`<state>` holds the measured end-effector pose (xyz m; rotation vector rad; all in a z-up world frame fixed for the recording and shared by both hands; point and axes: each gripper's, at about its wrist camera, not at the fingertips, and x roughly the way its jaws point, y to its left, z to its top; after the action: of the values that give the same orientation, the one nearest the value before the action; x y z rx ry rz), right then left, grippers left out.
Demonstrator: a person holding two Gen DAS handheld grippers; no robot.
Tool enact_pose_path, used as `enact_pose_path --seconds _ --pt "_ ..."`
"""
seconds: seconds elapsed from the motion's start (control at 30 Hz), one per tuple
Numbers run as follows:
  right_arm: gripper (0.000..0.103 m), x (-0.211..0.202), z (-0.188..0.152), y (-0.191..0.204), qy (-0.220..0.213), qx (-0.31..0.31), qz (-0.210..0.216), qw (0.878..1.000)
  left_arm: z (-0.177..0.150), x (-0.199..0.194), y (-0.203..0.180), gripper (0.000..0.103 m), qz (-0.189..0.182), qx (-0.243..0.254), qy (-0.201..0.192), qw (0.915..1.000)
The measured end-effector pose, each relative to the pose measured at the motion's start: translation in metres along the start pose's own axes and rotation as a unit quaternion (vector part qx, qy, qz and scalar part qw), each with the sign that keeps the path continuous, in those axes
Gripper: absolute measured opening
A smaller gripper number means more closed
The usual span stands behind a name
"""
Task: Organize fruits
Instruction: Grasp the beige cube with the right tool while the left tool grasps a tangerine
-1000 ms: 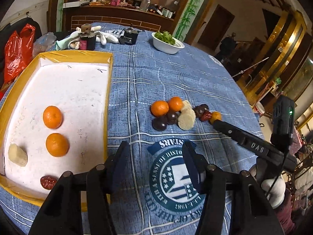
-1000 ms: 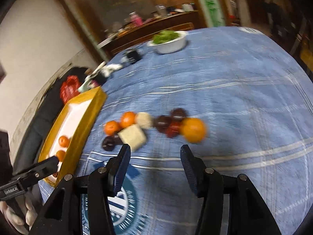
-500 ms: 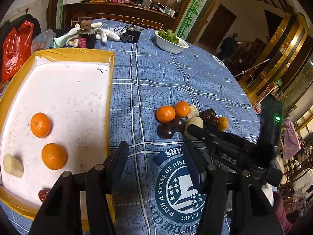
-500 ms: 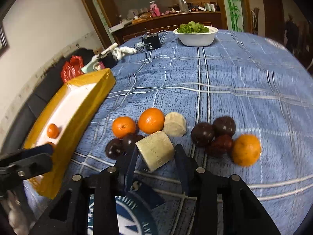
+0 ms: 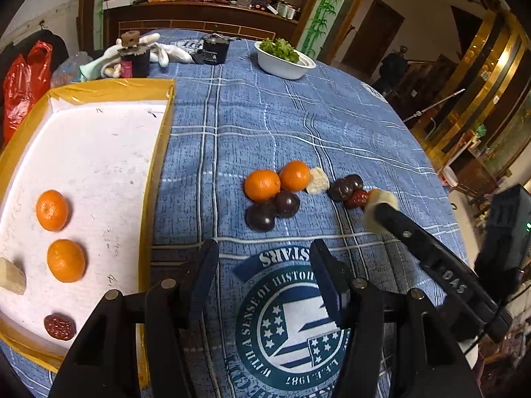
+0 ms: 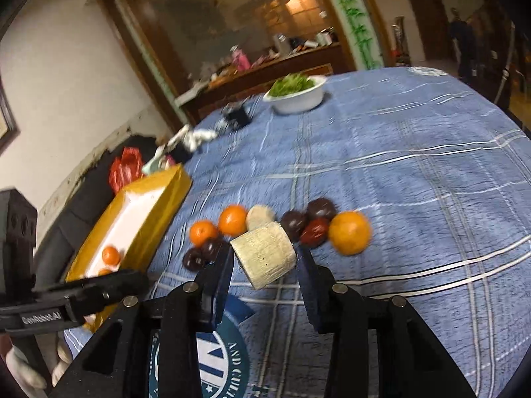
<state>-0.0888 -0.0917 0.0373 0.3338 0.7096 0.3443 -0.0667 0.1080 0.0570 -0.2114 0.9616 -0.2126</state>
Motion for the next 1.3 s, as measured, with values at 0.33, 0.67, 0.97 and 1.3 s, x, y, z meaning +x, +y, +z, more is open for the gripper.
enact_pose_path --seconds 0.33,0.67,0.97,1.3 --pt "0.042 0.001 0.007 -0.019 0.006 0.050 0.037 0.998 0.037 0.030 0.004 0.063 0.029 0.001 0.009 0.9995" --pt "0.043 0.008 0.007 -0.016 0.022 0.046 0.050 0.997 0.056 0.088 0.002 0.060 0.011 0.001 0.066 0.9978" --pt "0.043 0.014 0.005 -0.012 0.032 0.039 0.051 0.997 0.052 0.080 0.006 0.031 -0.008 -0.001 0.028 0.9996" --pt "0.043 0.019 0.003 -0.009 0.042 0.035 0.051 0.997 0.050 0.080 -0.003 0.031 0.010 0.024 0.013 0.9996"
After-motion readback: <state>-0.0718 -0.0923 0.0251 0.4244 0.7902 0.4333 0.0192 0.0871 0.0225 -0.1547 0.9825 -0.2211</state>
